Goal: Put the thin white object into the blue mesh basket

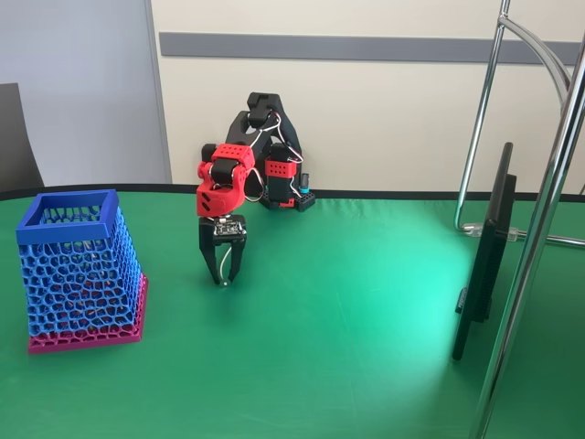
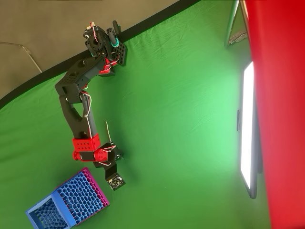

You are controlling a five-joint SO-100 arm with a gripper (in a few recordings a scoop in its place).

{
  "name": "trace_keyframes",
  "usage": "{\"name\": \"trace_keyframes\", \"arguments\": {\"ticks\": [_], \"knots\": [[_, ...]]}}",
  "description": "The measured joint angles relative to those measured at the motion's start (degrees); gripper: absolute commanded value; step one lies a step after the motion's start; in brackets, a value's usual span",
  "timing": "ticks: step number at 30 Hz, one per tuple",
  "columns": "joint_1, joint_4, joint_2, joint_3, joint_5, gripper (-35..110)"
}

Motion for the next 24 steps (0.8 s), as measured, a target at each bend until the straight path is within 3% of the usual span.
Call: {"name": "trace_keyframes", "arguments": {"ticks": [24], "knots": [[0.0,0.0,-0.6,-0.7,0.0,3]]}}
